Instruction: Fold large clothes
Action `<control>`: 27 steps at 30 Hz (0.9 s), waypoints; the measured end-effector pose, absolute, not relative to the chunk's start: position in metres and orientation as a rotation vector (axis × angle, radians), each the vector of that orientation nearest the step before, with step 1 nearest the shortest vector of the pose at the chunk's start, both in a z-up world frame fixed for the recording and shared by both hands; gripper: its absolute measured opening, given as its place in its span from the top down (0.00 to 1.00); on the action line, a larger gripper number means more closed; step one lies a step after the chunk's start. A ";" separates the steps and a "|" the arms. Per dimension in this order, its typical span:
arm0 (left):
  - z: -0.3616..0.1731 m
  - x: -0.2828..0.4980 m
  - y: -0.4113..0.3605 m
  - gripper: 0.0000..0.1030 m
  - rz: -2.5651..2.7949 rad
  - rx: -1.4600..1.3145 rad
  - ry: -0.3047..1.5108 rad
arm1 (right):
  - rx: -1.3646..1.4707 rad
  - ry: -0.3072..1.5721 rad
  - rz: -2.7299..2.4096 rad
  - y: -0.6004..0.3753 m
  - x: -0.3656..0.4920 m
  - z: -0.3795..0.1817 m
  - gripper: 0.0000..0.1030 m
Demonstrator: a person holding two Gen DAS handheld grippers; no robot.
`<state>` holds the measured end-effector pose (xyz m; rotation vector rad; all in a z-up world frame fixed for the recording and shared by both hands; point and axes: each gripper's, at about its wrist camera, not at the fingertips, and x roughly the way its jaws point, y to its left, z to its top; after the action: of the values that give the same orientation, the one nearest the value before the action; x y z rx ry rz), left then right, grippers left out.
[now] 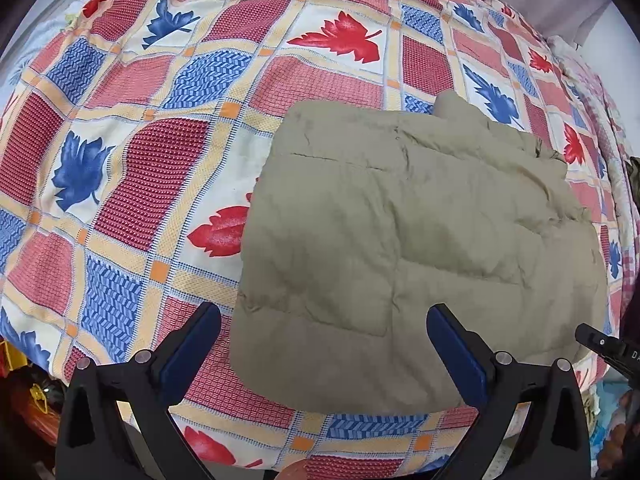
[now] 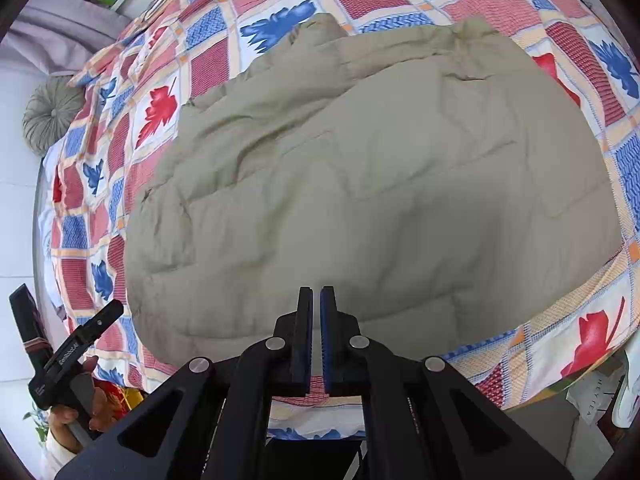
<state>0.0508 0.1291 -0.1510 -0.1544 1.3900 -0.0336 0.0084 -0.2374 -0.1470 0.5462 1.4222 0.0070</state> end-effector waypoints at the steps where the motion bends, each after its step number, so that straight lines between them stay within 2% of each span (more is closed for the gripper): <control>1: -0.153 0.050 0.132 0.00 -0.008 -0.135 1.392 | 0.538 1.429 0.016 -0.233 0.009 -0.147 0.96; 5: -0.164 0.050 0.147 0.00 0.027 -0.143 1.405 | 0.510 1.459 0.038 -0.221 0.011 -0.151 0.95; 6: -0.167 0.050 0.151 0.00 0.019 -0.154 1.414 | 0.508 1.466 0.041 -0.219 0.010 -0.152 0.91; 8: -0.173 0.049 0.158 0.00 -0.008 -0.185 1.435 | 0.508 1.480 0.045 -0.215 0.010 -0.156 0.63; 9: -0.175 0.048 0.160 0.00 -0.008 -0.195 1.438 | 0.507 1.480 0.039 -0.212 0.009 -0.157 0.36; 10: -0.177 0.047 0.162 0.00 -0.002 -0.199 1.440 | 0.506 1.470 0.037 -0.210 0.008 -0.156 0.24; 15: -0.188 0.049 0.173 0.00 -0.005 -0.243 1.444 | 0.495 1.456 0.081 -0.198 0.010 -0.157 0.23; 19: -0.192 0.061 0.191 0.00 -0.095 -0.394 1.415 | 0.498 1.440 0.103 -0.190 0.014 -0.161 0.23; 27: -0.235 0.089 0.210 0.00 -0.341 -0.592 1.474 | 0.496 1.454 0.117 -0.181 0.017 -0.180 0.23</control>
<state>0.0887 0.2098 -0.2351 -0.5919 1.4745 -0.3407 0.0174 -0.1813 -0.1798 0.4958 1.4542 0.1168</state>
